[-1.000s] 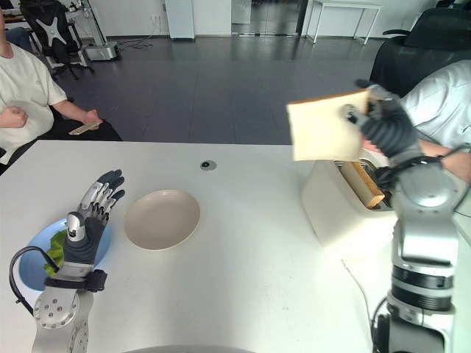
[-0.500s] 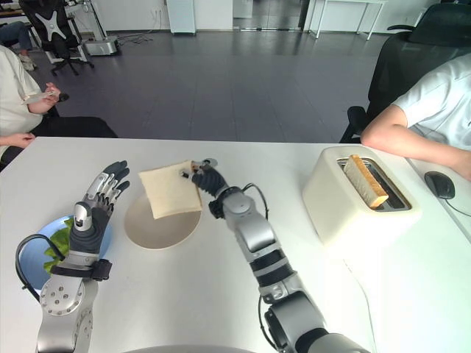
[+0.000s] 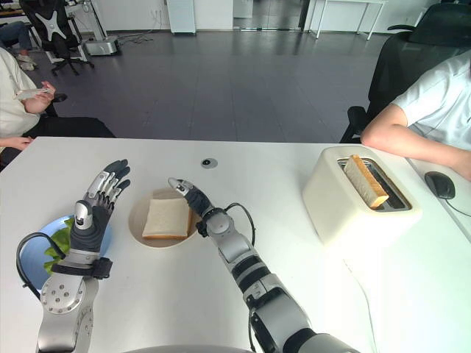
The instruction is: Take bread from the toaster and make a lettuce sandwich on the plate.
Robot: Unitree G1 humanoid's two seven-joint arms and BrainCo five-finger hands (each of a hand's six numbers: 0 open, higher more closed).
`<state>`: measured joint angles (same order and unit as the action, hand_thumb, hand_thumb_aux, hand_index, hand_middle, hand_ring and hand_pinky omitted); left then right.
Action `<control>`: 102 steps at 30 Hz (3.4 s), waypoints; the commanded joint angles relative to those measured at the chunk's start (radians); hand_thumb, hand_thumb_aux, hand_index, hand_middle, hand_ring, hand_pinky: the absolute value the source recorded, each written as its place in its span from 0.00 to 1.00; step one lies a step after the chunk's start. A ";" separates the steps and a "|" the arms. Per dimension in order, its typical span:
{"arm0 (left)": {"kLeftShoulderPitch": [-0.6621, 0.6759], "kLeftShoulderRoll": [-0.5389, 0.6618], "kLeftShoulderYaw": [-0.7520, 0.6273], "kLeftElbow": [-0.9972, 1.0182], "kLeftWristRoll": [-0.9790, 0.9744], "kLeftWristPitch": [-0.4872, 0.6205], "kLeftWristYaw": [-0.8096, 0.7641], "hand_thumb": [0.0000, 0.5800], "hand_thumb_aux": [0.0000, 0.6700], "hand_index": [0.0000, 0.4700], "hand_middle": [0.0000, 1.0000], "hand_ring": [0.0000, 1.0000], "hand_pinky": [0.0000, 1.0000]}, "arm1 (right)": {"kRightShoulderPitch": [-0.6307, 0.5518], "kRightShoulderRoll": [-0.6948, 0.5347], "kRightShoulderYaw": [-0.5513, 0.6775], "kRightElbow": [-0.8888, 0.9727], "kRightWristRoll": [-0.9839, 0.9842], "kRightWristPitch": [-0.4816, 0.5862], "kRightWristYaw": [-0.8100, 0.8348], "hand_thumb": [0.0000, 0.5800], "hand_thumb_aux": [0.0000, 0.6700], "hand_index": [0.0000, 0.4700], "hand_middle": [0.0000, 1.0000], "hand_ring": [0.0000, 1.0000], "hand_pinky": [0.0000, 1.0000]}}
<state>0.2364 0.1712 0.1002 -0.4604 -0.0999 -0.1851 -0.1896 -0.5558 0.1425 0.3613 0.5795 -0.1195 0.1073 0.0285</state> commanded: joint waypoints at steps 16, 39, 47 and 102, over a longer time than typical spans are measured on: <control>0.054 0.575 0.265 0.501 0.393 -0.032 -0.072 0.00 0.00 0.00 0.00 0.00 0.00 | 0.708 -0.250 -0.306 -0.980 -0.008 -0.023 -0.013 0.00 0.00 0.00 0.00 0.00 0.00; 0.032 0.772 0.011 0.711 0.867 -0.001 0.201 1.00 1.00 1.00 0.00 0.00 0.00 | 0.791 -0.218 -0.350 -1.150 0.073 0.073 0.016 0.00 0.00 0.00 0.00 0.00 0.00; 0.015 0.774 0.034 0.661 0.833 -0.012 0.217 1.00 1.00 1.00 0.00 0.00 0.00 | 0.784 -0.217 -0.354 -1.146 0.073 0.072 0.018 0.00 0.00 0.00 0.00 0.00 0.00; -0.201 0.240 0.118 0.095 -0.049 0.100 -0.077 0.00 0.00 0.00 0.00 0.00 0.00 | 0.643 -0.829 -0.613 -0.692 -0.345 0.014 0.072 0.85 0.61 0.61 0.00 0.00 0.00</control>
<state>0.0186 0.4025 0.2017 -0.3473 -0.1477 -0.1002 -0.2589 0.0749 -0.7048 -0.2963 -0.1216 -0.4505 0.1085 0.0737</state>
